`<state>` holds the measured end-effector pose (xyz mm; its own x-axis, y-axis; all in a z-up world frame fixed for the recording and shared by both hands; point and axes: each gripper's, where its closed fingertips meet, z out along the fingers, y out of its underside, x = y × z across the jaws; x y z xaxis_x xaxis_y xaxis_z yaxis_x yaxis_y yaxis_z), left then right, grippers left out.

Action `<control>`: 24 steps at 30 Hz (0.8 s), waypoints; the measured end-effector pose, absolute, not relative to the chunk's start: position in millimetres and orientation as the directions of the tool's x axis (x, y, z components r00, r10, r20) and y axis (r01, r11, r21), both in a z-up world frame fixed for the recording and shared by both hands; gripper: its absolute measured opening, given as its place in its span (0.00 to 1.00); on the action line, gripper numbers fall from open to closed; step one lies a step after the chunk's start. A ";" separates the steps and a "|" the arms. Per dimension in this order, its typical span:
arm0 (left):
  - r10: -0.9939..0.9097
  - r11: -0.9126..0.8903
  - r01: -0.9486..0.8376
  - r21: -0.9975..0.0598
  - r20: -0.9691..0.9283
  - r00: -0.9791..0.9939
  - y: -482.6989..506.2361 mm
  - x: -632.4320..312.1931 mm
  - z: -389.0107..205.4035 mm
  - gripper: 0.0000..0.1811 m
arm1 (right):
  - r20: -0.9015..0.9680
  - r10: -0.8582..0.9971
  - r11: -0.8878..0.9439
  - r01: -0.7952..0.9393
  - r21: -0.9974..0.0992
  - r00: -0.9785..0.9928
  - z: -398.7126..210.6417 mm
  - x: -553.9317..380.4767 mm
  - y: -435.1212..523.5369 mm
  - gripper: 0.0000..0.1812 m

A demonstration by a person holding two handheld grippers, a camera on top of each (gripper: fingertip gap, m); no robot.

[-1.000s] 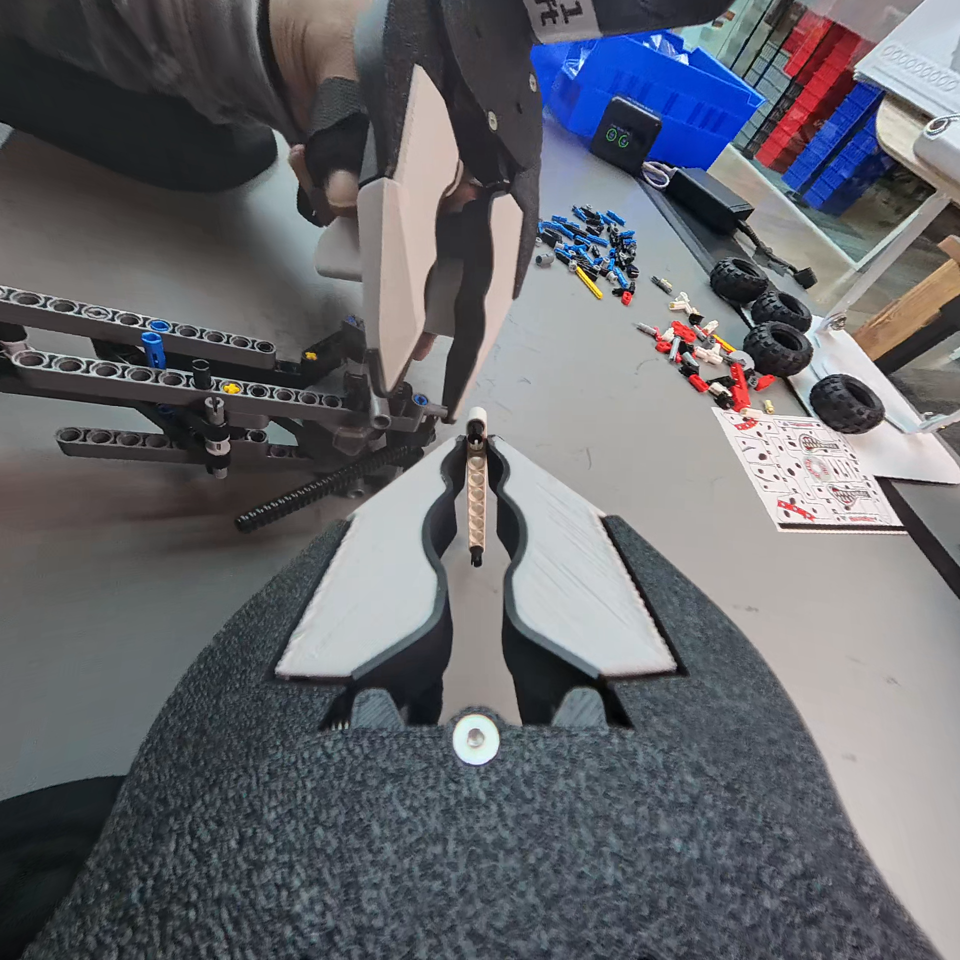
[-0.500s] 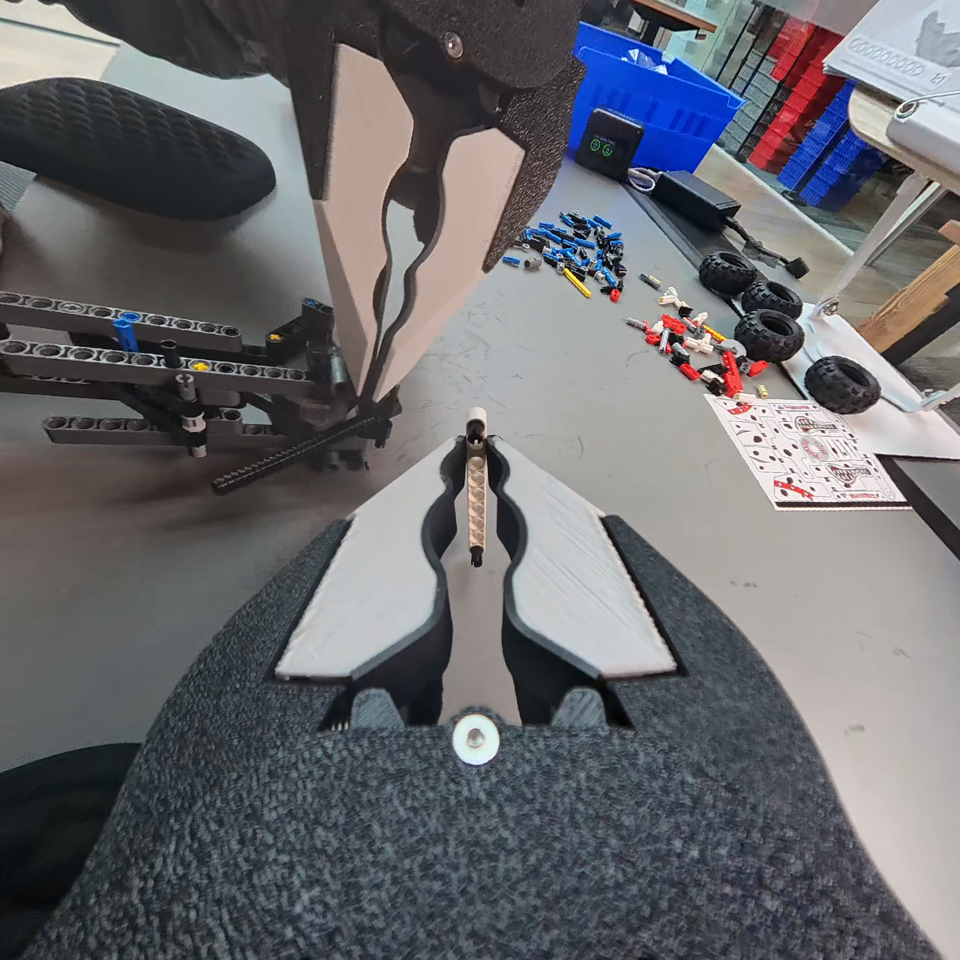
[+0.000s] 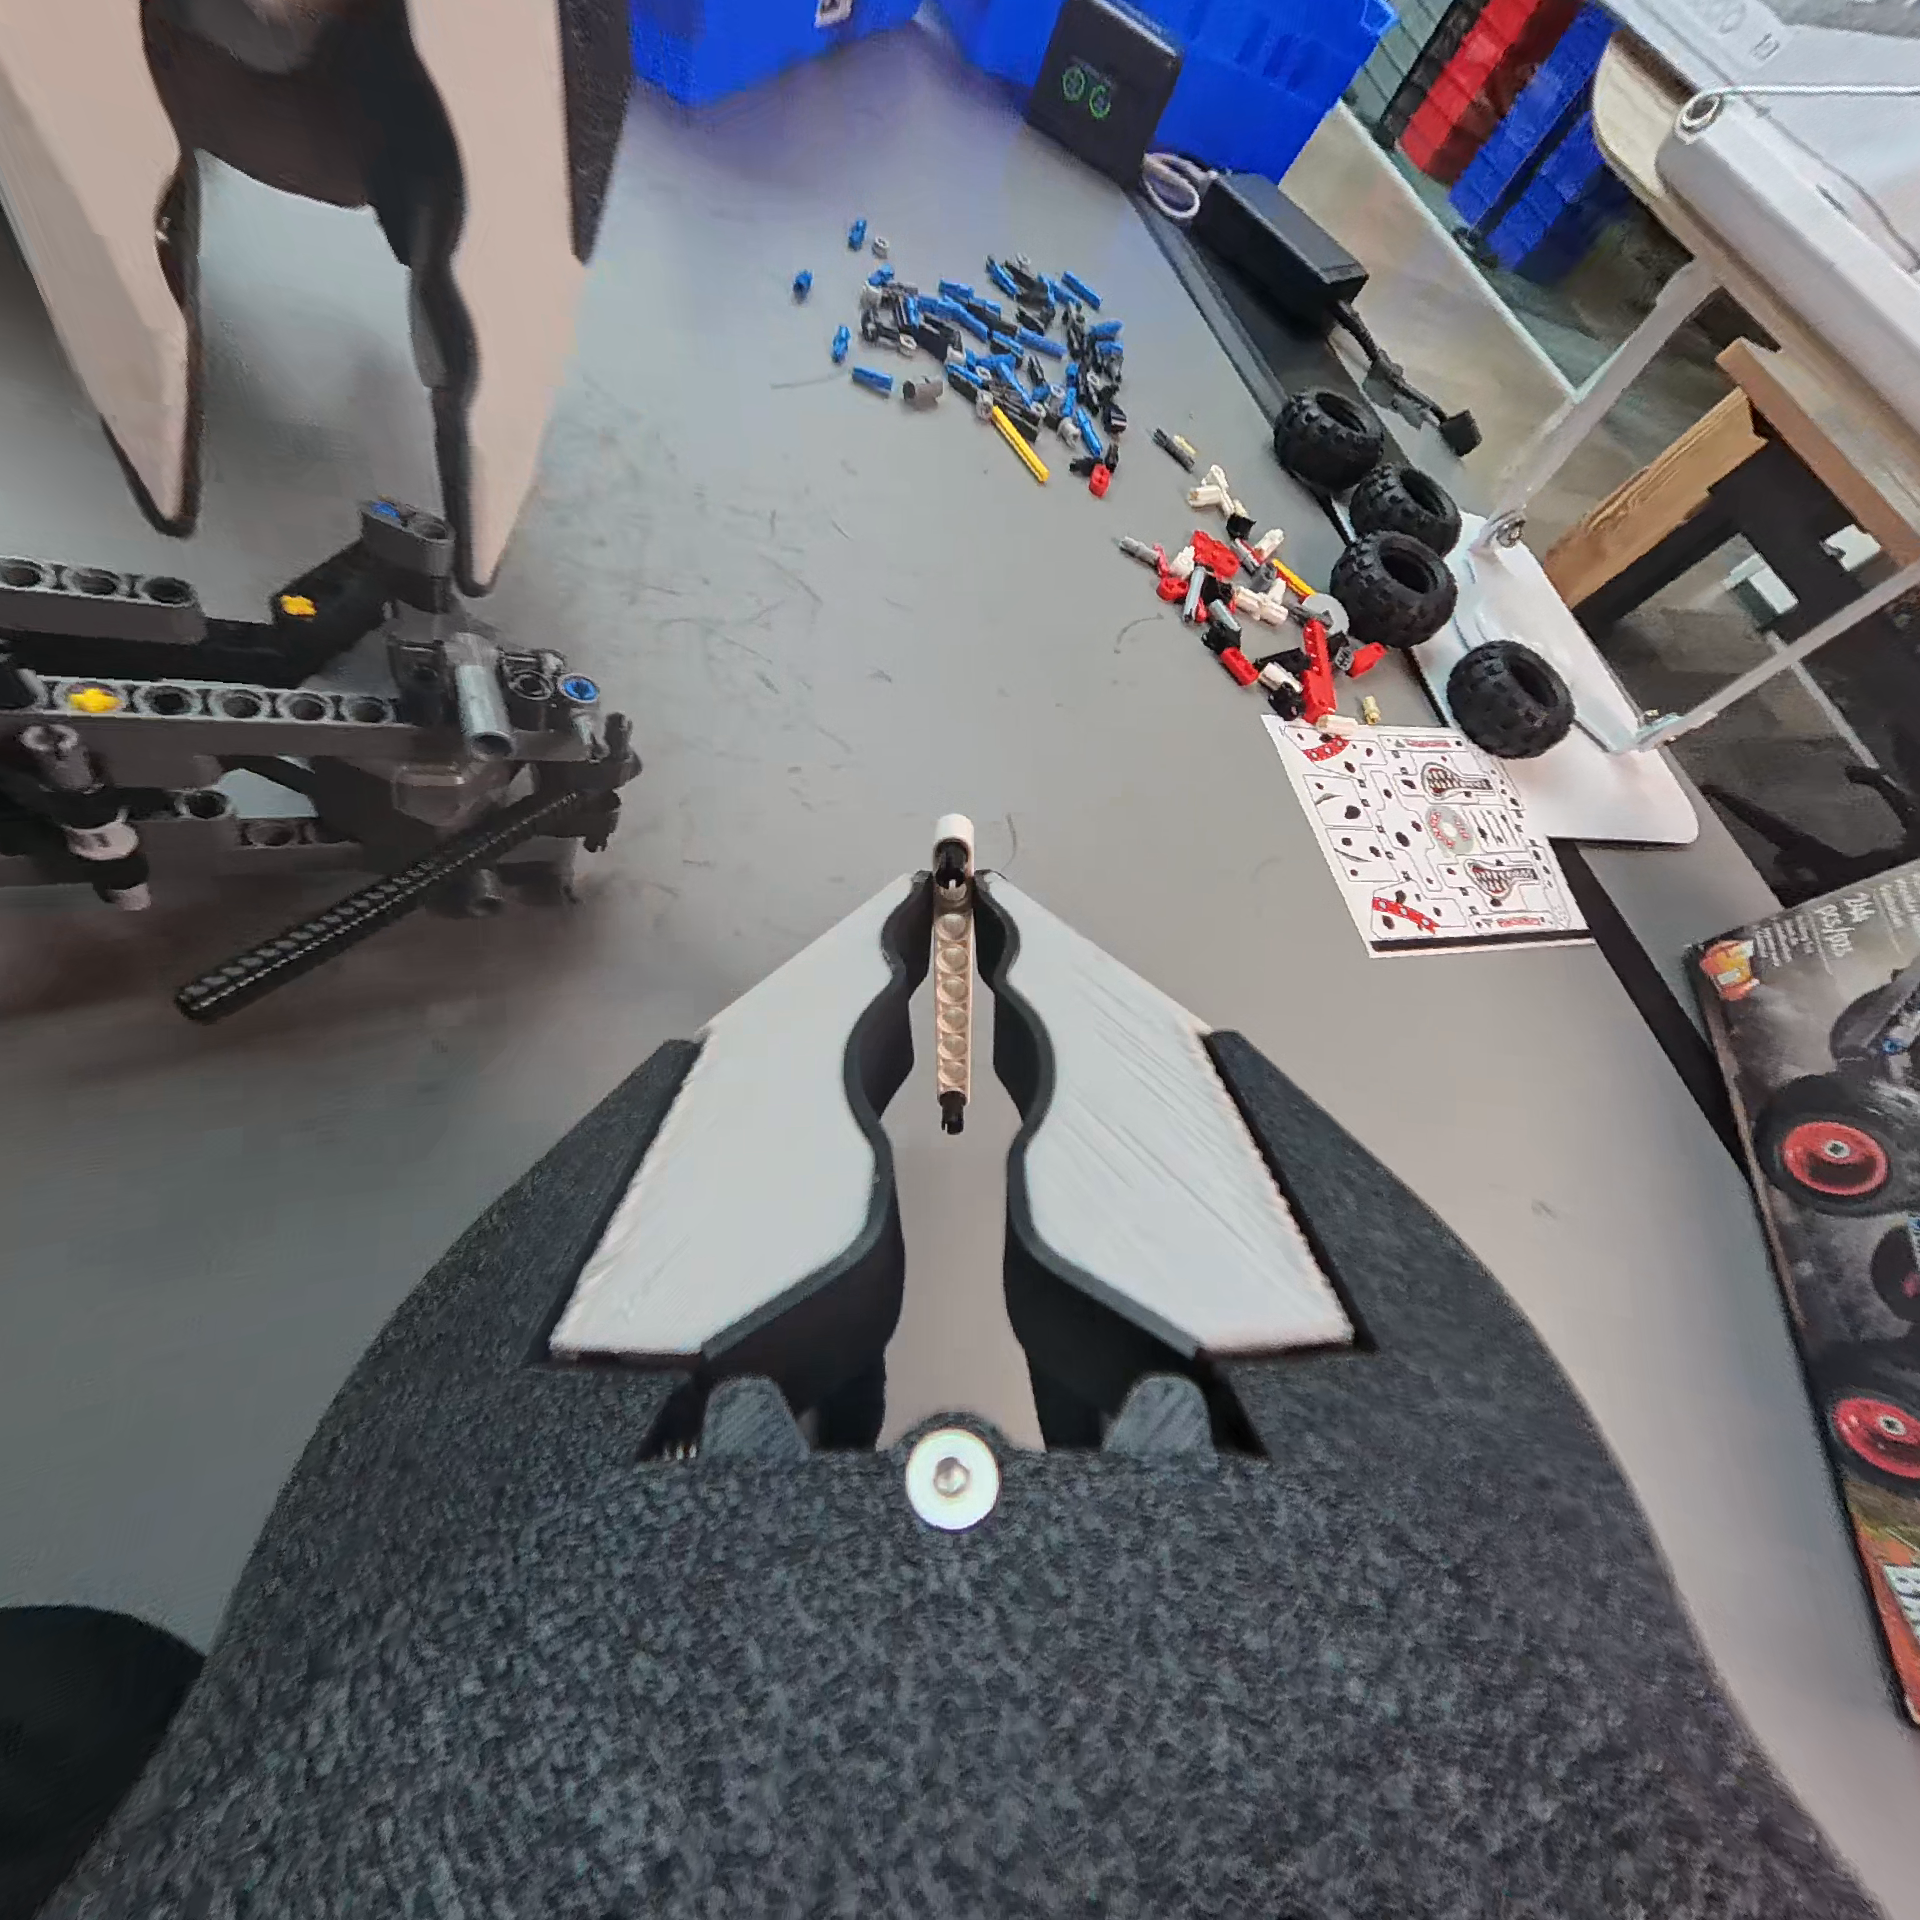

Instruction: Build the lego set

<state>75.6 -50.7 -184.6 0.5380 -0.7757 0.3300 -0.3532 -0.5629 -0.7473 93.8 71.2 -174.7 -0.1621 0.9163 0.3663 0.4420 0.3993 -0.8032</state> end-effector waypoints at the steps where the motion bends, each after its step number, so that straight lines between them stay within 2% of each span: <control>1: -0.774 -0.540 -0.389 -0.747 0.258 0.578 -47.0 73.0 -191.9 0.13 | 0.369 0.916 0.399 0.462 -0.792 -0.158 -178.1 90.8 74.2 0.04; 3: -0.780 -0.489 -0.419 -0.765 0.168 0.603 -40.9 73.5 -195.0 0.13 | 0.380 0.913 0.403 0.490 -0.773 -0.151 -182.7 85.6 79.5 0.04; 11: -0.627 -0.476 -0.284 -0.832 0.095 0.773 25.0 38.0 -195.4 0.11 | 0.364 0.931 0.320 0.556 -0.767 -0.033 -188.5 78.2 113.3 0.04; 15: -0.605 -0.440 -0.144 -0.886 0.174 0.777 23.5 24.0 -171.5 0.22 | 0.328 0.944 0.264 0.565 -0.782 0.012 -195.0 78.5 120.2 0.04; 18: -0.570 -0.430 -0.084 -0.899 0.198 0.797 14.6 3.8 -161.8 0.26 | 0.366 0.931 0.289 0.606 -0.741 0.004 -197.9 76.9 126.0 0.04; 20: -0.547 -0.415 -0.062 -0.908 0.194 0.814 9.9 -8.3 -159.8 0.28 | 0.379 0.925 0.305 0.646 -0.700 -0.025 -199.4 74.3 128.0 0.09; 24: -0.515 -0.370 -0.015 -0.929 0.191 0.835 3.6 -22.1 -157.3 0.30 | 0.369 0.930 0.296 0.604 -0.740 -0.005 -174.0 66.1 135.1 0.10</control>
